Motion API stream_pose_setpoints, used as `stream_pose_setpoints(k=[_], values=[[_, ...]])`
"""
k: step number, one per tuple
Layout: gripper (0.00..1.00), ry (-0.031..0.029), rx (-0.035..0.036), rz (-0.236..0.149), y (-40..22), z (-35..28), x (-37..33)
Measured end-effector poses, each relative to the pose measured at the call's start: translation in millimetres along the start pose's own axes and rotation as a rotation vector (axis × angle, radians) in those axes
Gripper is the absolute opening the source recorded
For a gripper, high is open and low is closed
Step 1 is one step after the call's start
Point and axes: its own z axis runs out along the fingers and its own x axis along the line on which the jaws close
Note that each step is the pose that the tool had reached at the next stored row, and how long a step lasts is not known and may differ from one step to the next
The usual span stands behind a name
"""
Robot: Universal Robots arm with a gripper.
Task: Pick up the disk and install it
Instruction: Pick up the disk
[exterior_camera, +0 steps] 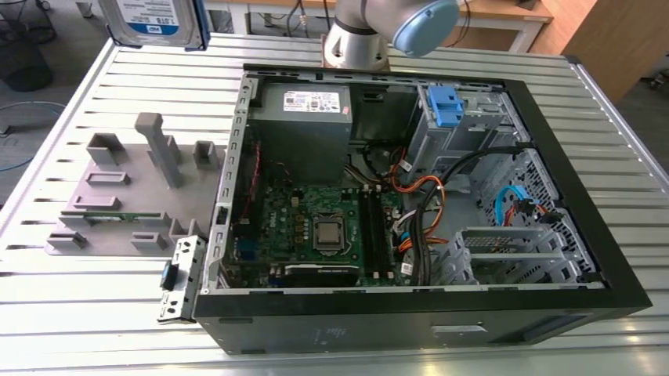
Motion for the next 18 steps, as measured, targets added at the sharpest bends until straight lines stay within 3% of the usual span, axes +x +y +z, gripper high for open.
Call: stream_pose_setpoints(k=[13,18], values=[[0.35,0.0,0.0,0.0,-17.1,-0.1,-0.5],[0.35,0.0001,-0.0001,0.0,-26.5,-0.1,-0.8]])
